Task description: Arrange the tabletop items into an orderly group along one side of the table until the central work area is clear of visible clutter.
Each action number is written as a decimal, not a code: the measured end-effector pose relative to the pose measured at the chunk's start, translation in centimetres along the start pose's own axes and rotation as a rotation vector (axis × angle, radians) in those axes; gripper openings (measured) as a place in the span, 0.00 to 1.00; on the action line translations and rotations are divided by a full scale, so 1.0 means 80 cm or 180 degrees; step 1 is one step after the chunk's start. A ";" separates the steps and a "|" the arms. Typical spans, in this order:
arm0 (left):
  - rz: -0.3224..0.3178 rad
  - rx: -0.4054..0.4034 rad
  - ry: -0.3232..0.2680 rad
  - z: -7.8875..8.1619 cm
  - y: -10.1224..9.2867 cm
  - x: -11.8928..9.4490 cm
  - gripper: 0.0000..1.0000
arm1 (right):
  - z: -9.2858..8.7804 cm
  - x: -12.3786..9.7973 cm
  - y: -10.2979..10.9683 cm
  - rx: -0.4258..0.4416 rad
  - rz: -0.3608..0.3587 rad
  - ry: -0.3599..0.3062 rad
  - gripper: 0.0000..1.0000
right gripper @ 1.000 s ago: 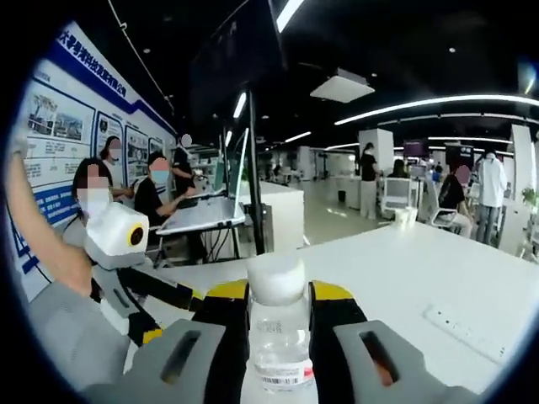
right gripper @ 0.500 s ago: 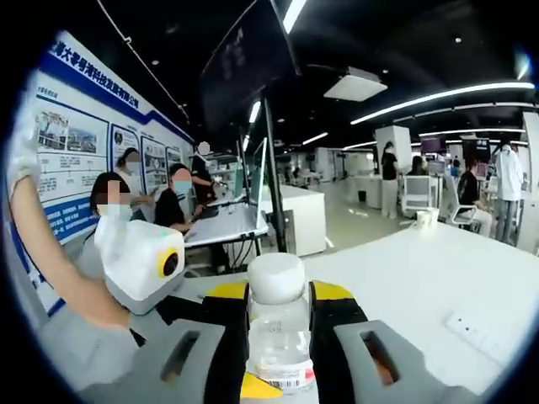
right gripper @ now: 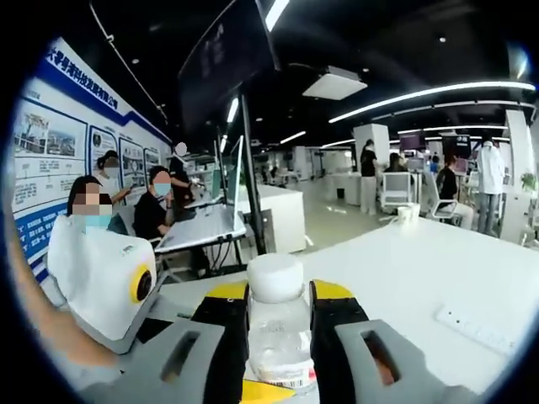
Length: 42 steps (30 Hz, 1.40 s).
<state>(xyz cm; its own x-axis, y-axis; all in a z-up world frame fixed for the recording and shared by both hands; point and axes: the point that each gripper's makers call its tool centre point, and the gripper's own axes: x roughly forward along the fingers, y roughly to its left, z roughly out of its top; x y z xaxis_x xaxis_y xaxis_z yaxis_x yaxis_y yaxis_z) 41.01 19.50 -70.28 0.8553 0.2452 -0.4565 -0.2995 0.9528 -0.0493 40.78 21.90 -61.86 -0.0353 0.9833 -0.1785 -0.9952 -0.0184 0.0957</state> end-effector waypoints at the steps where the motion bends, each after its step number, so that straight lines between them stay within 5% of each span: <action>1: 0.0053 0.0017 0.0016 -0.001 0.002 0.000 0.31 | 0.000 0.000 -0.002 0.0013 -0.0035 -0.0002 0.23; 9: 0.0277 0.0051 0.0096 -0.009 0.011 -0.002 0.31 | -0.005 0.002 -0.004 0.0040 -0.0050 0.0025 0.21; 23: -0.0175 -0.0426 0.0042 -0.023 0.012 -0.020 0.33 | -0.010 0.007 0.004 0.0102 0.0251 0.0020 0.20; 26: -0.0459 -0.0759 0.0031 -0.033 0.008 -0.042 0.40 | -0.015 0.011 -0.002 0.0033 0.0285 0.0049 0.20; 32: -0.0544 -0.0822 -0.0209 -0.037 0.025 -0.102 0.49 | -0.023 0.020 -0.017 -0.0034 0.0289 0.0096 0.20; 35: -0.0623 -0.1236 -0.0406 -0.032 0.035 -0.133 0.53 | -0.028 0.023 -0.024 -0.0075 0.0292 0.0128 0.20; 42: -0.0694 -0.1439 -0.0948 -0.011 0.051 -0.208 0.81 | -0.031 0.025 -0.034 -0.0103 0.0292 0.0141 0.20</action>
<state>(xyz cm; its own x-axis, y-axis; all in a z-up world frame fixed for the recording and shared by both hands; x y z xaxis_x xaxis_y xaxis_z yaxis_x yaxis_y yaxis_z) 25.19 19.14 -63.70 0.9799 0.1541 -0.1270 -0.1980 0.8320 -0.5182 43.23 23.51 -64.90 -0.1297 0.9683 -0.2136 -0.9900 -0.1145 0.0820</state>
